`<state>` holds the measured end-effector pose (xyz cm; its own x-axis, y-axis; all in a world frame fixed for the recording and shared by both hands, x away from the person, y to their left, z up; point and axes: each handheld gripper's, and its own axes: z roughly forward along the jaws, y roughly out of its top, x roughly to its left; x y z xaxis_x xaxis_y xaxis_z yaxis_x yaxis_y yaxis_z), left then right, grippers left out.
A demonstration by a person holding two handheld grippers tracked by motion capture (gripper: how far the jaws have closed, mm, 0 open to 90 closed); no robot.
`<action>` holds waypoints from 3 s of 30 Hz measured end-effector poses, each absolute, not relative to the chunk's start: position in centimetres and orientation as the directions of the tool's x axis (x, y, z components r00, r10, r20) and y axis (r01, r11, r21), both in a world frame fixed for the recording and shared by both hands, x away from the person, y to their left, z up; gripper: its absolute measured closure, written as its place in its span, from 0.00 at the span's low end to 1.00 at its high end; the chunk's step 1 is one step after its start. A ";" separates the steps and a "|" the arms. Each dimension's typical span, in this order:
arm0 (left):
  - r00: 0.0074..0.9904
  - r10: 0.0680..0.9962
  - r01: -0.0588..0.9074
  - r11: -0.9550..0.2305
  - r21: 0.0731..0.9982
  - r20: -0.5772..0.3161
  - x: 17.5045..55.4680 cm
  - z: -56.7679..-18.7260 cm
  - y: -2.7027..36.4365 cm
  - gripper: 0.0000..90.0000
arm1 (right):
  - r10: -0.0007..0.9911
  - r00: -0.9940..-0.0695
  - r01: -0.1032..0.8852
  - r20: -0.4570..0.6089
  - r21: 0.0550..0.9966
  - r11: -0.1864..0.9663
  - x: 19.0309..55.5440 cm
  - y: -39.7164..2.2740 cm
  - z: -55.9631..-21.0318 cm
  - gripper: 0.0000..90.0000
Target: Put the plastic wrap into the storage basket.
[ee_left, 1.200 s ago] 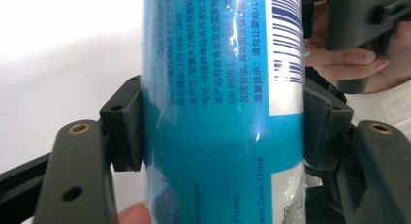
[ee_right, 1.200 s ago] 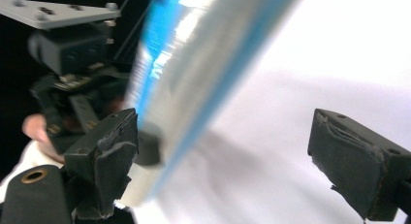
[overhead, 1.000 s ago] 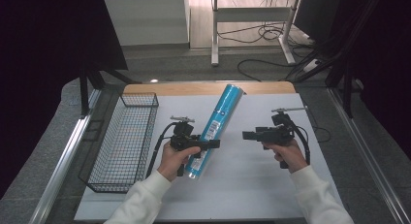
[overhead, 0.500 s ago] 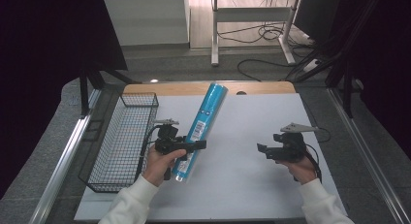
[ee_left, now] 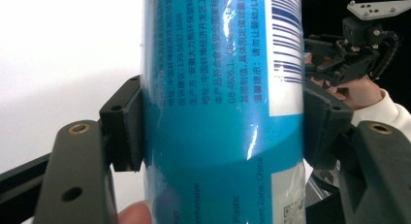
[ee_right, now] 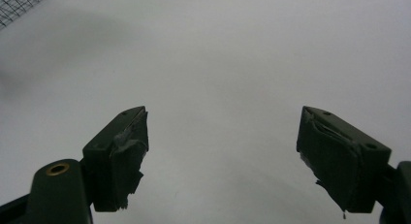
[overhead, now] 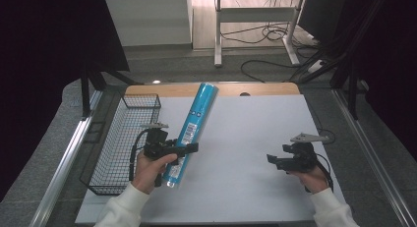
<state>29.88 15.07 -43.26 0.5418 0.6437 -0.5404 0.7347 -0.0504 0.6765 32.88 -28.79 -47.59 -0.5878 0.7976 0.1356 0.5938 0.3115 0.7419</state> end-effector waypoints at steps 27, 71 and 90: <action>0.440 0.719 0.727 0.066 0.683 -0.538 28.9 -41.0 22.4 0.36 | 0.817 -0.574 0.580 0.052 0.730 0.361 32.4 -28.5 -48.1 0.22; 0.149 0.929 0.798 0.090 0.595 -0.340 31.8 -44.4 28.8 0.36 | 0.837 -0.546 0.585 0.029 0.729 0.356 32.6 -28.8 -48.2 0.21; 0.067 0.972 0.884 0.046 0.466 -0.224 33.7 -48.4 28.3 0.36 | 0.840 -0.542 0.586 0.029 0.729 0.353 32.8 -28.9 -48.3 0.21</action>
<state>33.72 28.31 -48.39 0.0672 0.9722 -0.2241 0.8837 0.0463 0.4658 32.77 -28.90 -48.29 -0.5416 0.8402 0.0286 0.5864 0.3531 0.7290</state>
